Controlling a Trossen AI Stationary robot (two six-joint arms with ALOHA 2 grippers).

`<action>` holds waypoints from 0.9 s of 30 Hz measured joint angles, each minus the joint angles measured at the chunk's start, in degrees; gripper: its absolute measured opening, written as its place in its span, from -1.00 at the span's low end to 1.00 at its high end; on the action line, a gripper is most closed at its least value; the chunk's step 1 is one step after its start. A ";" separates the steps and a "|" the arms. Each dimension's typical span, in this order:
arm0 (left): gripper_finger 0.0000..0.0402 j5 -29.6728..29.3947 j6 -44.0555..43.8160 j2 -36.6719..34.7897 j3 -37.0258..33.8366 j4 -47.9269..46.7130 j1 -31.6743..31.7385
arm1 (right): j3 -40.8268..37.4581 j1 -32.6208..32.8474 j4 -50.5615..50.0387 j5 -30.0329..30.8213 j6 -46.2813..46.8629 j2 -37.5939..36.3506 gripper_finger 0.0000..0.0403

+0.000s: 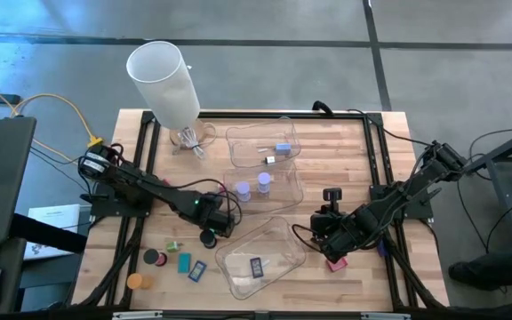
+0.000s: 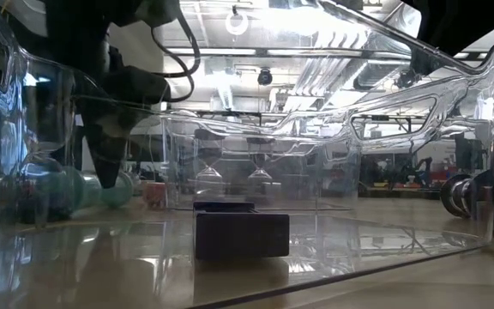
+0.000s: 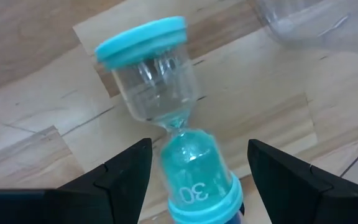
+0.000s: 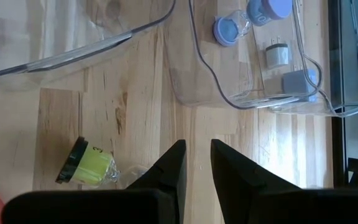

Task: Pick & Place Office items
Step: Put the light blue hourglass into the middle transparent bin

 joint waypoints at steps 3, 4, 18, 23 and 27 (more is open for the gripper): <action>0.28 1.48 -0.10 0.00 0.00 -0.22 0.67 | 0.00 -0.02 0.00 -0.01 0.00 0.00 -0.69; 0.28 1.84 -0.10 0.00 0.00 -0.37 0.84 | 0.00 -0.02 0.00 0.00 0.01 0.00 -0.69; 0.28 2.79 4.69 2.08 0.02 -1.98 2.53 | 0.00 -0.02 0.02 0.01 -0.02 0.00 -0.69; 0.28 2.95 4.43 3.22 0.02 -1.50 2.96 | -0.02 -0.04 0.19 0.03 -0.26 -0.02 -0.69; 0.28 4.05 4.36 4.03 0.10 -1.81 3.55 | -0.02 -0.13 0.28 0.03 -0.59 -0.02 -0.69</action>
